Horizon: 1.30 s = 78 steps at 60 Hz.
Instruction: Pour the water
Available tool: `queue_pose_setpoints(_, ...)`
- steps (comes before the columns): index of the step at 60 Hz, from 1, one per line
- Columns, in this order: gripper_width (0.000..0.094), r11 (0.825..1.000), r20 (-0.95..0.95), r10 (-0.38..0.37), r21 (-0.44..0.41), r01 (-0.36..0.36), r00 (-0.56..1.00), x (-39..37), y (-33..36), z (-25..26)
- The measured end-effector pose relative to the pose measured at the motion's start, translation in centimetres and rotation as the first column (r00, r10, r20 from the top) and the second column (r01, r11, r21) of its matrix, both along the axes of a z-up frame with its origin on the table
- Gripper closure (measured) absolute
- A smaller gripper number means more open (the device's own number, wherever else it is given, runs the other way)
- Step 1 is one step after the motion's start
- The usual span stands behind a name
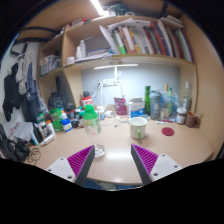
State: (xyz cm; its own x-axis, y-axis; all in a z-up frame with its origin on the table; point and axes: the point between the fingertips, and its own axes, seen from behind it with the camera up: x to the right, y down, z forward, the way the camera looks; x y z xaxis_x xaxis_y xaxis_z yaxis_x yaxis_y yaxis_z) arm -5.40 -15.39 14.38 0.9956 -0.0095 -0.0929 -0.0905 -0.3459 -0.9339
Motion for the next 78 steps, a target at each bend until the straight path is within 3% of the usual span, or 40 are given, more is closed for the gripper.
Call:
queue_pose_setpoints(13, 0.0132, 0.994, 0.014, 0.106, 0.037, -0.107, 0.994, -6.2, 10.0, -4.3)
queue_pose_setpoints(29, 0.0143, 0.994, -0.012, 0.086, 0.065, -0.085, 0.996, -7.9, 19.9, -7.9)
queue_pose_setpoints(32, 0.0453, 0.993, -0.017, 0.096, 0.063, -0.095, 0.995, -8.3, 20.6, -8.2)
queue_pose_setpoints(41, 0.0490, 0.994, 0.052, 0.070, 0.083, -0.074, 0.996, -8.0, 21.2, -8.2)
queue_pose_setpoints(48, 0.0509, 0.996, 0.020, 0.075, 0.039, -0.075, 0.997, -8.0, 21.4, -8.5)
queue_pose_setpoints(58, 0.0509, 0.998, -0.231, 0.062, 0.009, -0.061, 0.971, -7.8, 23.2, -4.9)
queue_pose_setpoints(66, 0.0510, 0.999, -0.636, 0.004, -0.032, -0.032, 0.772, -7.1, 25.3, -0.2)
queue_pose_setpoints(74, 0.0513, 0.989, -0.903, -0.148, -0.145, 0.039, 0.403, -4.2, 27.8, 1.3)
queue_pose_setpoints(78, 0.0513, 0.981, -0.966, -0.192, -0.191, 0.023, 0.175, -3.5, 28.7, 1.9)
